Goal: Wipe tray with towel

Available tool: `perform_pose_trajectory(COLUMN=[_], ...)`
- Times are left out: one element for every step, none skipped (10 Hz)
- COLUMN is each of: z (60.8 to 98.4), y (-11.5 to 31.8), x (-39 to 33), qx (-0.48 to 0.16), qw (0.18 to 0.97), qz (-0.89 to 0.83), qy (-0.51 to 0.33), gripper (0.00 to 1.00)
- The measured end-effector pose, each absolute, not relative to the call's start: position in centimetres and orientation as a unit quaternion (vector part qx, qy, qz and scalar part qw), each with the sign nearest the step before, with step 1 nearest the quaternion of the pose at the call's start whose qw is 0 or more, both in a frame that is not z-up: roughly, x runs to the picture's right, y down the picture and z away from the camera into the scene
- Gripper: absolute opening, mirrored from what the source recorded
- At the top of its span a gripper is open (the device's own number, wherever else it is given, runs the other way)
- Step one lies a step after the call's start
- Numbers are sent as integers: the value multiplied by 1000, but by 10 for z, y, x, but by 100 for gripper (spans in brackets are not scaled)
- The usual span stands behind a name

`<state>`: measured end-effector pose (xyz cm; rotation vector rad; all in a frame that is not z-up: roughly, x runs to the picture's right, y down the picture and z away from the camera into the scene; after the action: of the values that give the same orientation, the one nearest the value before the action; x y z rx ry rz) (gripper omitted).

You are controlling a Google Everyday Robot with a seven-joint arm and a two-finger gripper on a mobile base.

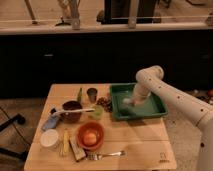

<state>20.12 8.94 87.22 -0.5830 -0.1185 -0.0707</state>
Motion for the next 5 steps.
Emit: perform_pose_trajectory(z=[875, 879, 884, 888, 891], y=[91, 94, 98, 101, 103], x=[205, 208, 211, 213, 217], qx=[-291, -295, -302, -310, -316], qw=[955, 954, 952, 949, 948], qz=[-33, -32, -31, -31, -33], qy=[-53, -48, -42, -35, -24], gripper=[3, 3, 3, 3, 3])
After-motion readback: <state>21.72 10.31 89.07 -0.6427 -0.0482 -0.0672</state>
